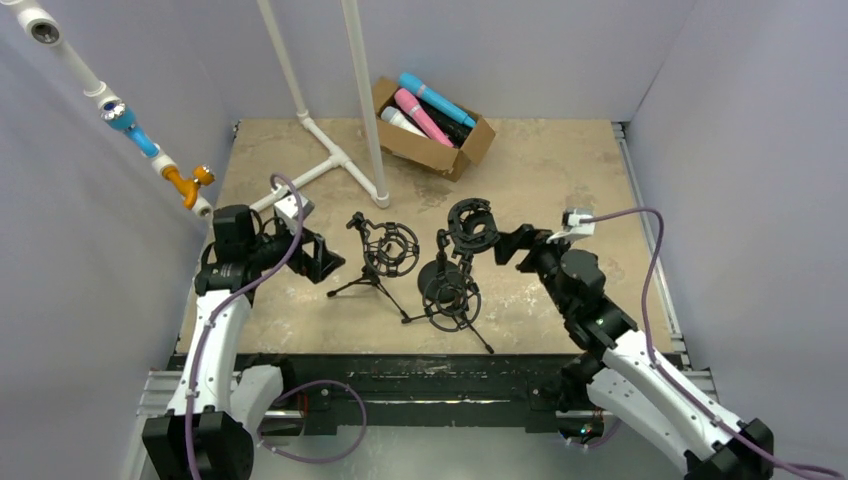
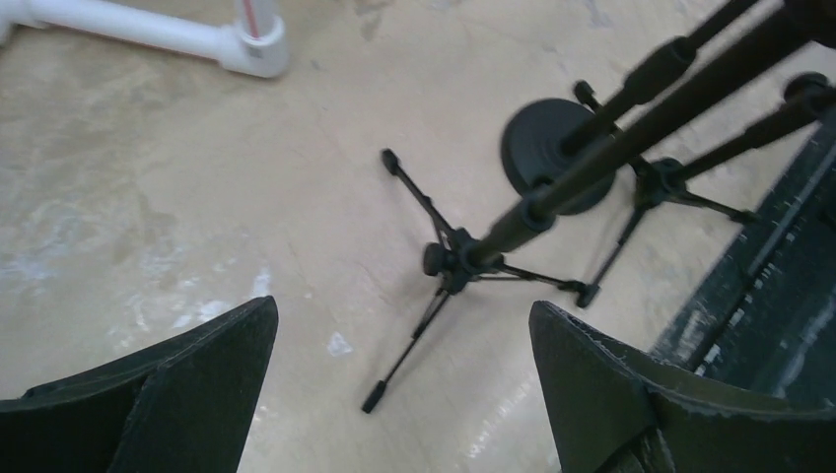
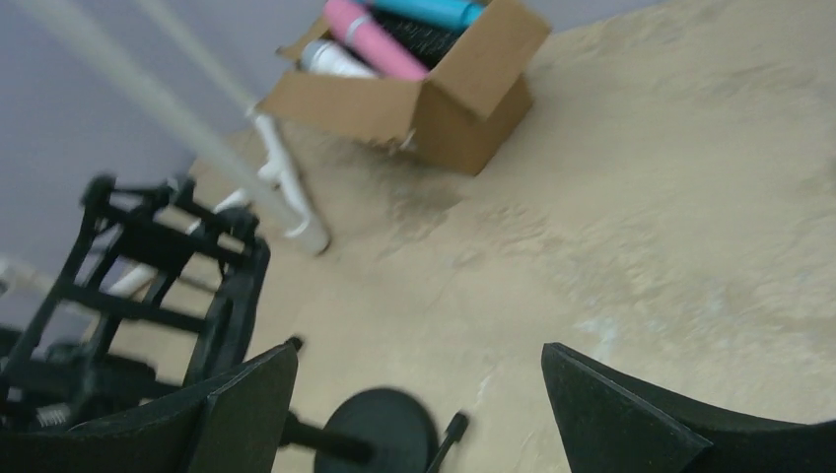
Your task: Attach the microphones to the stand
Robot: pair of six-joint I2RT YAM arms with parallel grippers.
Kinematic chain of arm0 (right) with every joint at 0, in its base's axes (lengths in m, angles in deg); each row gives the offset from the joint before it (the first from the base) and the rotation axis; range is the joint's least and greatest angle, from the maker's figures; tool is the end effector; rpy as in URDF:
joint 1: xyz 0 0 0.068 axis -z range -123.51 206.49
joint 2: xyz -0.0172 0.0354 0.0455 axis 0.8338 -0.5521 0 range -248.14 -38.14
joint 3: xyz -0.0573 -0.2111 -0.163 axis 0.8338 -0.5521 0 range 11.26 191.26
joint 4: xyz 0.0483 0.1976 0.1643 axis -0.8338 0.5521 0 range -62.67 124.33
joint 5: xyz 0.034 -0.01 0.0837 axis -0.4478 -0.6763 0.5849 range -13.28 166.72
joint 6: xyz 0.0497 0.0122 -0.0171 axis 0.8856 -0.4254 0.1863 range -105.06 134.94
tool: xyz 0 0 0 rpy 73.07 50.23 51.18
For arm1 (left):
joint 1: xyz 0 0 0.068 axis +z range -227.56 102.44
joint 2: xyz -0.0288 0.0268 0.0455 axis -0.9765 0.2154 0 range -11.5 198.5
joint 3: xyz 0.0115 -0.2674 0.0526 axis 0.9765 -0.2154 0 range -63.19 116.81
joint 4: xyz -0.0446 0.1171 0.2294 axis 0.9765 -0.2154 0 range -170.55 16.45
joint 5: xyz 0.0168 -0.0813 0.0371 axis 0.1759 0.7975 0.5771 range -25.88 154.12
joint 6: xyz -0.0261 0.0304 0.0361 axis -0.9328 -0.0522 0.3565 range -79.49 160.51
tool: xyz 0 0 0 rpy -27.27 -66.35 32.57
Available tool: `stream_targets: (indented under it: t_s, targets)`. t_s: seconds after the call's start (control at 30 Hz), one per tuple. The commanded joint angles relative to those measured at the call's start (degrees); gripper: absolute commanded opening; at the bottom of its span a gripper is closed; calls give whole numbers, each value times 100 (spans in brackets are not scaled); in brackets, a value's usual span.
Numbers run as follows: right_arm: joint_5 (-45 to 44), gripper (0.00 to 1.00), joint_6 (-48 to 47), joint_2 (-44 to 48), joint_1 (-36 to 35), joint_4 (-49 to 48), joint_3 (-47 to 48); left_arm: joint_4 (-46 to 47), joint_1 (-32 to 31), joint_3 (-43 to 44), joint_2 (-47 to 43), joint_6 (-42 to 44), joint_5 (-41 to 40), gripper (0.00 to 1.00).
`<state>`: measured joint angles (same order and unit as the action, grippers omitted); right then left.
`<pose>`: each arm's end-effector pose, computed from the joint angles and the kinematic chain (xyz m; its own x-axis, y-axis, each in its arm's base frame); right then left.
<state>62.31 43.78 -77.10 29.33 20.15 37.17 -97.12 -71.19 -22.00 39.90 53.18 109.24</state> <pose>0.1597 0.0720 0.2715 -0.1868 0.4293 -0.8836 -0.1504 0.8764 0.4576 0.1910 -0.0042 0.2803 -0.4278 0.1081 -0.8974 0.6160 0.7614 -0.2020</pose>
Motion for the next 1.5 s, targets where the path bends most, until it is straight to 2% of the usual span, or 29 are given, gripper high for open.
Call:
stream_targets:
  t_s: [0.0,0.13,0.33,0.5,0.63,0.9,1.03,1.23,1.37,1.4,1.47]
  targets:
    - [-798,97,339,480,-1126,1241,48,-1758,38,472,-31,1284,1358,100]
    - [-1079,94,873,962,-1682,1820,-99,-2431,38,638,40,1763,1505,100]
    - [-1029,88,1365,1205,-2139,2292,-232,-2547,35,527,-18,1899,1669,100]
    - [-1430,85,1333,905,-3075,1993,-341,-1969,2,297,-267,1467,1701,100]
    - [-1858,85,899,719,-3829,1455,-300,-1708,-26,250,-340,1220,1551,100]
    - [-2028,81,24,163,-4034,671,-104,-1595,-119,244,-293,1170,1568,100]
    - [-2249,70,-244,-93,-4034,147,-43,-1331,-207,143,-285,978,1570,100]
    - [-2373,48,-515,-449,-4032,-413,81,-1064,-356,141,-54,721,1628,100]
    - [-2329,41,-687,-689,-4033,-777,141,-1017,-484,265,105,676,1603,100]
    - [-2337,37,-713,-760,-4034,-810,149,-990,-532,302,133,633,1597,100]
    - [-2450,18,-735,-845,-4034,-794,153,-888,-591,334,172,518,1567,100]
